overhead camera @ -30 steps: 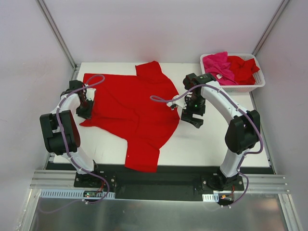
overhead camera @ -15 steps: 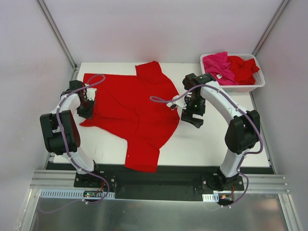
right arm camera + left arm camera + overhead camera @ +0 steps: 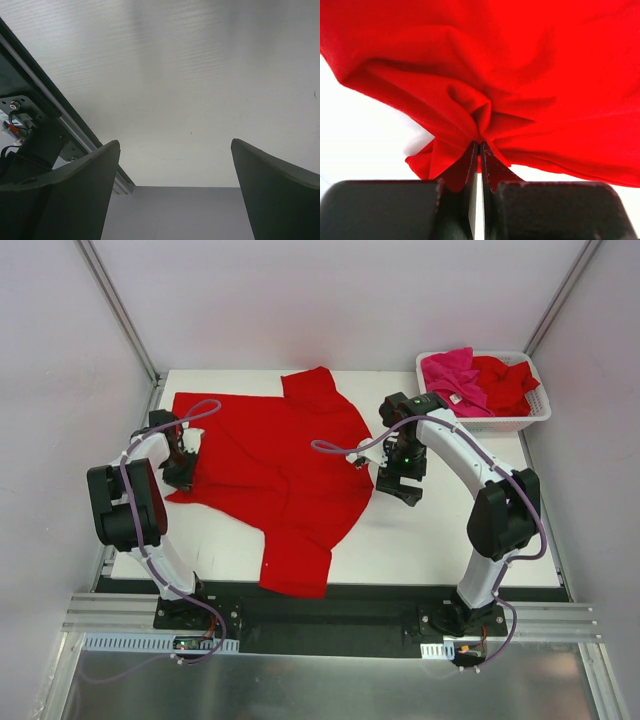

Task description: Fold and stack the t-shirts

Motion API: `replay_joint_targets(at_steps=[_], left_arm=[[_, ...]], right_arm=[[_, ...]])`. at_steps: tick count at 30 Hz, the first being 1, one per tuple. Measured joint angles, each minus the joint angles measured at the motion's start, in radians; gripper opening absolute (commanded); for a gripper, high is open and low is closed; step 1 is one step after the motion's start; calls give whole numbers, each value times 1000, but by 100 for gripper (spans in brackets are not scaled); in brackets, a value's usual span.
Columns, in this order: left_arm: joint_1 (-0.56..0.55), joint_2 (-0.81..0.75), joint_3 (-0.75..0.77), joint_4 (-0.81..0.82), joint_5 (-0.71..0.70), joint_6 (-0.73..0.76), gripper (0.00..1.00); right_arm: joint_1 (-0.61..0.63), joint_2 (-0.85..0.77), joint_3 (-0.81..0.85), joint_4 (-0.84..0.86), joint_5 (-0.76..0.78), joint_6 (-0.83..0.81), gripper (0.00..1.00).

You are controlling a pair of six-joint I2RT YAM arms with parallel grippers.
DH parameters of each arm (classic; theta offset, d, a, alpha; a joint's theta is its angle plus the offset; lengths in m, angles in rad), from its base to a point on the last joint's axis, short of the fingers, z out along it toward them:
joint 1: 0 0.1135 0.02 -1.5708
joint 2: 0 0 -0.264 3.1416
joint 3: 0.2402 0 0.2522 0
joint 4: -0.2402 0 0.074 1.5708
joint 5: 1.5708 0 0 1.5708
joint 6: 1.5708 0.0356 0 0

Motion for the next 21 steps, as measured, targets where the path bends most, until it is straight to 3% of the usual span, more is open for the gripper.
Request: replay_joint_targets(at_steps=[6, 12, 16, 21], left_arm=[[0, -26, -1, -5, -5, 0, 0], [0, -222, -43, -13, -31, 5, 0], [0, -352, -135, -14, -71, 28, 0], [0, -396, -266, -29, -110, 49, 0]], right_arm=[[3, 0, 0, 0, 0, 0, 96], [10, 5, 0, 0, 0, 0, 96], [11, 7, -4, 0, 1, 0, 96], [12, 13, -5, 0, 5, 0, 96]])
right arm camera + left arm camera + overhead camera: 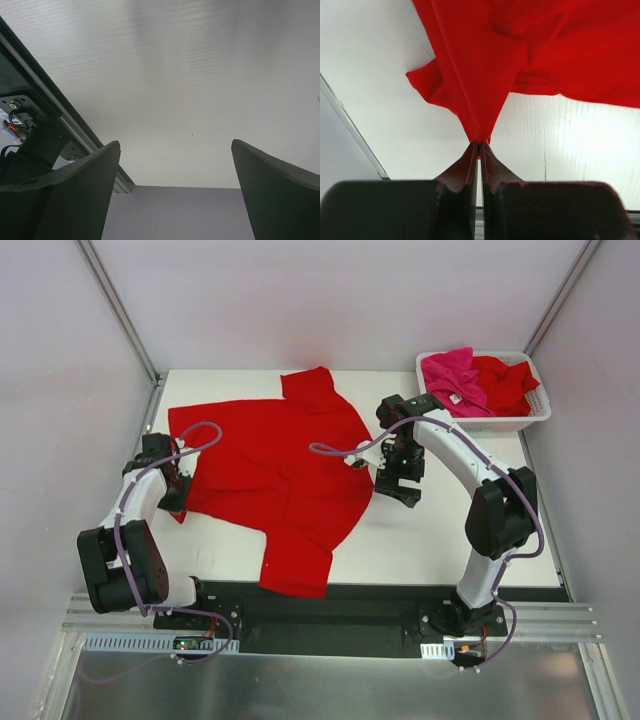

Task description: Fold and stack the t-shirts

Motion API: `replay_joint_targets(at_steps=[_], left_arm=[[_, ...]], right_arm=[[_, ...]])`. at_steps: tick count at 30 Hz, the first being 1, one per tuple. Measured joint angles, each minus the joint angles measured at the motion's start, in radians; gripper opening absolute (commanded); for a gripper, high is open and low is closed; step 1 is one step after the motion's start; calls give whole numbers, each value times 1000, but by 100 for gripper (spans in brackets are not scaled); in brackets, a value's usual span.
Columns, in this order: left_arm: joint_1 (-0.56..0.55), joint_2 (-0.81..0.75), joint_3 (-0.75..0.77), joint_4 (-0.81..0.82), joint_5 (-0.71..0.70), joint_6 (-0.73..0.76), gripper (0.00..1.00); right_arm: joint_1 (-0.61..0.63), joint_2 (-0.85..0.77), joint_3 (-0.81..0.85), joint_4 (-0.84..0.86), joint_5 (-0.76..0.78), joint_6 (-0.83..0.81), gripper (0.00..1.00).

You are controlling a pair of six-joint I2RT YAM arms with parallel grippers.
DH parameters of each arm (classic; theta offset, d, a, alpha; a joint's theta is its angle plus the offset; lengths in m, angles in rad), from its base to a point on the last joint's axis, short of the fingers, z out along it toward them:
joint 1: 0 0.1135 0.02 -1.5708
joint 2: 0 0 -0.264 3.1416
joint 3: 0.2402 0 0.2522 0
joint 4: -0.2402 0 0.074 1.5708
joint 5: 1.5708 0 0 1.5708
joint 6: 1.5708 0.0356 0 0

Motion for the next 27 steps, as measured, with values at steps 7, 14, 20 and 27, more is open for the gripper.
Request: replay_joint_targets(at_steps=[7, 14, 20, 27], left_arm=[[0, -119, -104, -52, -54, 36, 1], [34, -173, -116, -65, -100, 100, 5], [107, -142, -61, -75, -112, 150, 13], [216, -100, 14, -64, -127, 221, 22]], right_arm=[[0, 0, -9, 0, 2, 0, 96], [0, 0, -19, 0, 0, -1, 96], [1, 0, -20, 0, -2, -1, 96], [2, 0, -42, 0, -9, -2, 96]])
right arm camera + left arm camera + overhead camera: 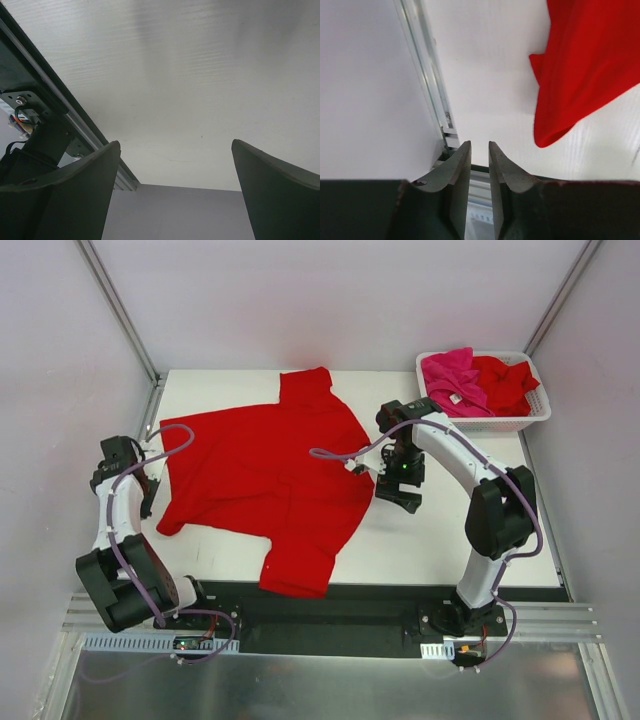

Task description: Fold and stack the t-shirts

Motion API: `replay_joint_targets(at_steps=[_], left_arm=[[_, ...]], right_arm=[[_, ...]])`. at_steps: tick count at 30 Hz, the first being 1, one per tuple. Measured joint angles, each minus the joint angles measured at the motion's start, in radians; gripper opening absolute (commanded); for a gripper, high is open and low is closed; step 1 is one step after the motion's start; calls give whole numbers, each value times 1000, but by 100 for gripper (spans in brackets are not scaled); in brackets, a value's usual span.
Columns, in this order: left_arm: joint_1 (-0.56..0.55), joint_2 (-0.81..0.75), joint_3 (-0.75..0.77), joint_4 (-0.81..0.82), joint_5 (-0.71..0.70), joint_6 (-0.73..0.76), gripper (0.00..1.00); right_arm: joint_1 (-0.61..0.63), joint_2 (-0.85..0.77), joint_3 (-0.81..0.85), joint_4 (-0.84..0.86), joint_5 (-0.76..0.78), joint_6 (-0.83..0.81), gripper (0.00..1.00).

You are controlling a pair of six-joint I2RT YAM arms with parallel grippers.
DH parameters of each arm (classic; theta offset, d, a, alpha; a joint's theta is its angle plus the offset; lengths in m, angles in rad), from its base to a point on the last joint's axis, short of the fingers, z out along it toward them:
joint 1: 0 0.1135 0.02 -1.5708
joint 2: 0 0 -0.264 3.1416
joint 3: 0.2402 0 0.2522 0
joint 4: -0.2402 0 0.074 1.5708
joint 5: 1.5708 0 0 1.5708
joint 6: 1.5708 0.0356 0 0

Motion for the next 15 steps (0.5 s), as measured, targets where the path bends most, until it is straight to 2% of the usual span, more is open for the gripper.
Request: replay_joint_targets(at_steps=[6, 12, 15], left_arm=[[49, 63, 74, 20, -2, 39, 31], [50, 144, 232, 22, 77, -34, 33], [21, 219, 326, 29, 105, -71, 33]], right_arm=[[0, 0, -4, 0, 0, 0, 96], [9, 0, 11, -5, -1, 9, 96], [22, 0, 89, -7, 0, 27, 96]])
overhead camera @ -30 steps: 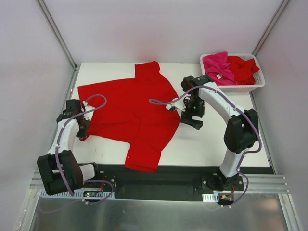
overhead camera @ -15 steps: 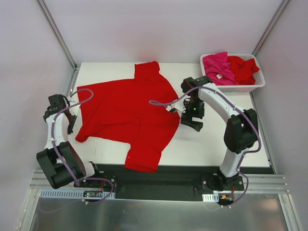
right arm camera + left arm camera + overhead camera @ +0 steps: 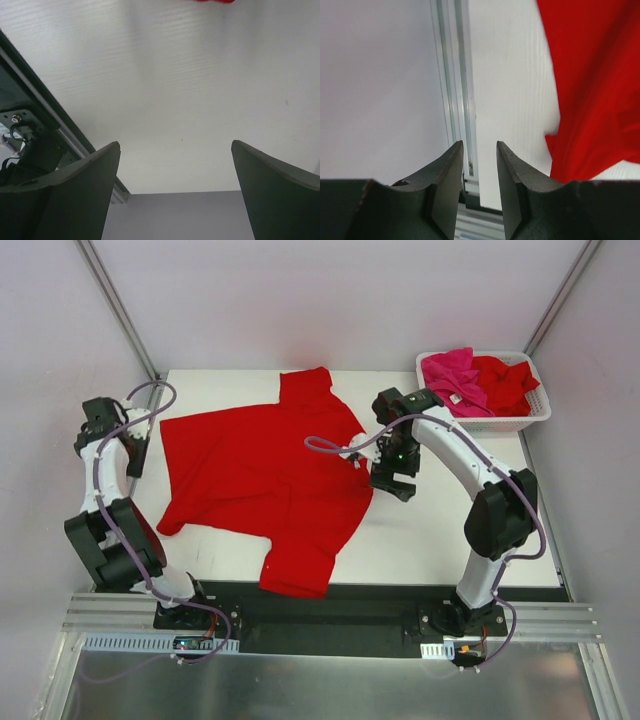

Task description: Fold and stack the t-shirts

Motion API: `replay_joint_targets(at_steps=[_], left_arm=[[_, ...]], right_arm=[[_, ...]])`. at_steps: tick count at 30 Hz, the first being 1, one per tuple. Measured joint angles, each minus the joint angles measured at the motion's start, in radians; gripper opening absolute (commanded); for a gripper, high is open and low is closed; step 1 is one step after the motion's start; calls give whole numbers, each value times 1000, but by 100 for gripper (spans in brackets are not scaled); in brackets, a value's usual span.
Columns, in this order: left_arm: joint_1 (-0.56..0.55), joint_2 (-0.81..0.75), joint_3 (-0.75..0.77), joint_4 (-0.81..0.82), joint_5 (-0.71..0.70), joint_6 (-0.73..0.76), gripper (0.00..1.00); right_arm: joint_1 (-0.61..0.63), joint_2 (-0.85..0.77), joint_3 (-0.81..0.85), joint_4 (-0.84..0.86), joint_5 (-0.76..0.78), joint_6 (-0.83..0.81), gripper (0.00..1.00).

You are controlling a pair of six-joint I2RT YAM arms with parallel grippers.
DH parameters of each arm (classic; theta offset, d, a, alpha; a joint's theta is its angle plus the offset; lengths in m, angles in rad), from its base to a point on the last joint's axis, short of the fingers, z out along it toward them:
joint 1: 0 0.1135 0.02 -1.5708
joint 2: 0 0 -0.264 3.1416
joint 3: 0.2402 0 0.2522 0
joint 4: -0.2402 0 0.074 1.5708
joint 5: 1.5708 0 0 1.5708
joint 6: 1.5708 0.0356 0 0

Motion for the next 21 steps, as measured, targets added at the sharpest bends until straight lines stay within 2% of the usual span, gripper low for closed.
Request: replay_joint_targets(at_steps=[5, 10, 13, 16, 21], left_arm=[[-142, 138, 90, 8, 6, -43, 33], [-219, 167, 128, -55, 58, -107, 33], [-204, 145, 152, -85, 66, -131, 33], [-167, 94, 181, -138, 71, -136, 33], [-51, -34, 288, -225, 69, -129, 33]], right_arm=[[65, 0, 108, 9, 14, 32, 96], [185, 14, 128, 8, -3, 80, 96], [226, 28, 109, 53, -23, 97, 96], [245, 29, 19, 172, -23, 114, 96], [300, 100, -7, 335, -17, 191, 96]])
